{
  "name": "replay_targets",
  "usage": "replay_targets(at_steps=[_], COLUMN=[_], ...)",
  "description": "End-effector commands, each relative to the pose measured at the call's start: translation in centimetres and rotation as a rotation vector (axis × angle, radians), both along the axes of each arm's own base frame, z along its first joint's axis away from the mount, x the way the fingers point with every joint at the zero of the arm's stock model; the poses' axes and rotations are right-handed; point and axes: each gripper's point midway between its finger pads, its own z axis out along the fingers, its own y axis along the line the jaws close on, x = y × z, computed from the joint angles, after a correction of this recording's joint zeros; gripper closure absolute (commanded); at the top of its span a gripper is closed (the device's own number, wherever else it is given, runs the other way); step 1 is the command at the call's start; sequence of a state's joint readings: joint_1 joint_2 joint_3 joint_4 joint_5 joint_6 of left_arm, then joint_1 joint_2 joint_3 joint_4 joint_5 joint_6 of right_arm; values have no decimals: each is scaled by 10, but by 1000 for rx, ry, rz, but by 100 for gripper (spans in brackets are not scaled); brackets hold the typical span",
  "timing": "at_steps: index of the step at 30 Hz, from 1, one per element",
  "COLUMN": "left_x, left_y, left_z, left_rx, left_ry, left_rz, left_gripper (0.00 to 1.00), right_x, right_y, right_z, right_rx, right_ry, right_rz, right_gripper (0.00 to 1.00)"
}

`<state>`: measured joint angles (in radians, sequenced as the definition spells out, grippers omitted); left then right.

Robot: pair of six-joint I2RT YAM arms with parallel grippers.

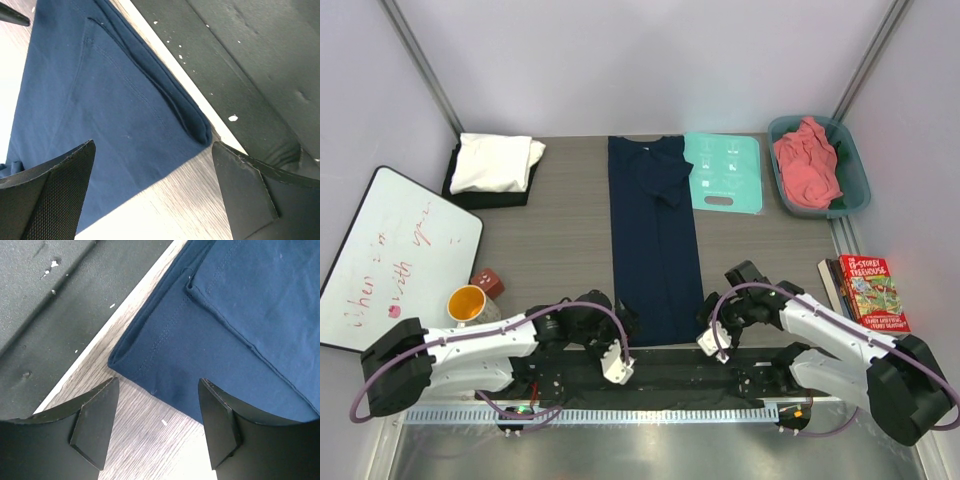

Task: Fold and stack the t-shirts
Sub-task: Grab the bottom of the folded rectangular tshirt with both arms

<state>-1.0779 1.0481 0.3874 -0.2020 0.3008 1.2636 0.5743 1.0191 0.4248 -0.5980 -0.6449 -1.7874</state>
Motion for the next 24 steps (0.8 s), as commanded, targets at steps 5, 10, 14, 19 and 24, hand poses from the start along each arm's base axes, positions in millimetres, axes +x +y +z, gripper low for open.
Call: replay_targets(at_steps=[5,10,14,19,24], left_x=[-8,-8,-7,-7,-7], left_y=[0,-1,-2,-1,-2], left_z=[-15,-18,-18,-18,-18], left_rx=[42,53,51,52,52], left_ry=[60,70,72,72,74], left_rz=[-12,-13,-11,-4,-7], left_gripper=[0,2,4,5,6], right_x=[-6,-10,-21,-33,-28], right_y=[7,9,2,-6,-2], right_z=[-4,-4,-4,-7,-10], right_rx=[1,-7,-34,-53,-44], right_ry=[36,56,74,86,82], right_rz=[2,-2,24,44,26], right_gripper=[32,34,34,33,33])
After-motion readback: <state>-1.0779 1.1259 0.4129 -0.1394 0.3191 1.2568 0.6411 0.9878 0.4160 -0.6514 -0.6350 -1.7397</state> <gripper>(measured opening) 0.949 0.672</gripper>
